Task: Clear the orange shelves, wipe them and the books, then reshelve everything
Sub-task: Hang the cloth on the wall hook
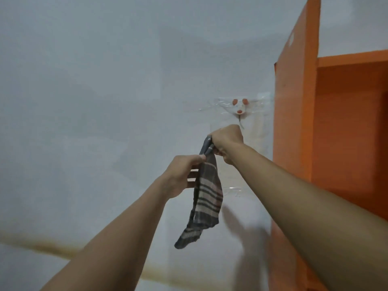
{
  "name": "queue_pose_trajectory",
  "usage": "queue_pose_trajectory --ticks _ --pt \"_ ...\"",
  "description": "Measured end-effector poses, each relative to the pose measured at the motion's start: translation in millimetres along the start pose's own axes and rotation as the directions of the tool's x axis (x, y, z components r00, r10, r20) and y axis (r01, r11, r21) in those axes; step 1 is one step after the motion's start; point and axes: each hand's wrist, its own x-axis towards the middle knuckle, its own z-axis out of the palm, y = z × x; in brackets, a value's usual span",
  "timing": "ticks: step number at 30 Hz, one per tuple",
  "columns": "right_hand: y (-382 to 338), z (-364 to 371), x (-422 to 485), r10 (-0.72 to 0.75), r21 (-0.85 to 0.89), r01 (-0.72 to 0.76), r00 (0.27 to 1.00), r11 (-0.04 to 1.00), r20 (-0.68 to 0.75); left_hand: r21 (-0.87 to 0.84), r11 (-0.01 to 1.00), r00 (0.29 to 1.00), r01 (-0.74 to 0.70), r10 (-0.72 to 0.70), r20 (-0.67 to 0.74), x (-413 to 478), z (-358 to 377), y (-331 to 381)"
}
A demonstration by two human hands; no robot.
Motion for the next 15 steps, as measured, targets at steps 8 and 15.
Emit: queue_pose_trajectory --ticks 8,15 --pt "-6 5 53 0.018 -0.039 -0.025 0.984 0.999 -0.180 0.014 1.000 0.975 0.002 -0.005 0.222 96 -12 12" --pt "-14 -19 58 -0.186 -0.475 0.063 0.959 0.878 -0.215 0.175 0.965 0.980 -0.198 0.191 0.056 140 -2 18"
